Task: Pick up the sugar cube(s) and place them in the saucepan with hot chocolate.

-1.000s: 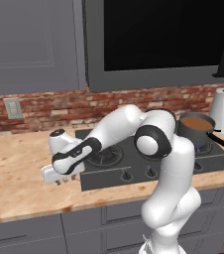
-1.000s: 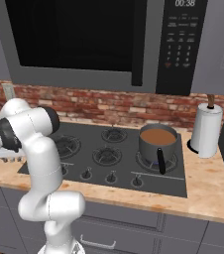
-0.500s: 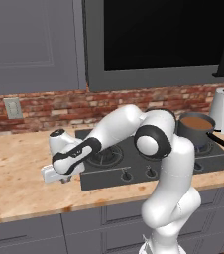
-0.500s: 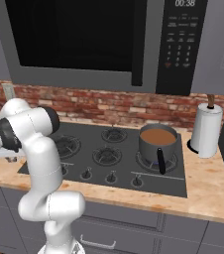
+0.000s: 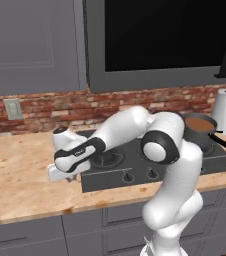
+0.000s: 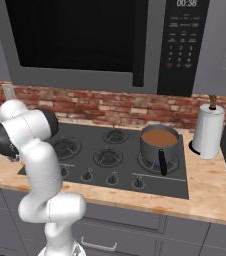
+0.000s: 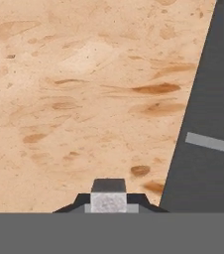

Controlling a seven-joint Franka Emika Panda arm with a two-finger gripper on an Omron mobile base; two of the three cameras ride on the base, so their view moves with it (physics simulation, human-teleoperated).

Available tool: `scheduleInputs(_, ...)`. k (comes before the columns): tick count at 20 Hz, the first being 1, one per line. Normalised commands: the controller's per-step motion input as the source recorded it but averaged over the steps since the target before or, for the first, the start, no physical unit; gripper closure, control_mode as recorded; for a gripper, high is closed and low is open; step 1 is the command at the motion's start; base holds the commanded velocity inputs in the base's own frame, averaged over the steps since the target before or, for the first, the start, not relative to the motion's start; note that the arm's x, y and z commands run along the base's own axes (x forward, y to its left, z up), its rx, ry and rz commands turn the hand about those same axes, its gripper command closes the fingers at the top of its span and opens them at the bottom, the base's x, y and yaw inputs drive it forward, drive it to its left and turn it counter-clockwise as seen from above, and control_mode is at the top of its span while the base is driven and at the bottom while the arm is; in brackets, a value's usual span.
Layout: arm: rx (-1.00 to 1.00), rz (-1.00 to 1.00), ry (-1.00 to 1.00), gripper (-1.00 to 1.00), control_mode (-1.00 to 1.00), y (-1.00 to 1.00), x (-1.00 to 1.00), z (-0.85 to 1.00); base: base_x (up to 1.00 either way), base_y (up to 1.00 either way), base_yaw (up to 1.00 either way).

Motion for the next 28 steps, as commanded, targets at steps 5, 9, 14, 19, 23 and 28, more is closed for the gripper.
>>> scheduleInputs(5, 0.0, -0.05, -0.02, 1.0, -1.0, -0.96, -0.59, 0.9, 0.0, 0.0, 0.0)
scheduleInputs(9, 0.02, -0.11, -0.06, 1.0, -1.0, -0.99, -0.61, 0.85, 0.0, 0.0, 0.0)
scheduleInputs(14, 0.01, -0.19, -0.04, 1.0, -1.0, -1.0, -0.38, 0.63, 0.0, 0.0, 0.0)
scheduleInputs(19, 0.0, -0.18, 0.0, 1.0, -1.0, -1.0, -0.02, 0.67, 0.0, 0.0, 0.0)
scheduleInputs(23, 0.0, -0.18, 0.0, 1.0, -1.0, -1.0, 0.01, 0.54, 0.0, 0.0, 0.0)
scheduleInputs(28, -0.04, -0.17, -0.02, 1.0, -1.0, -1.0, 0.18, 0.24, 0.0, 0.0, 0.0)
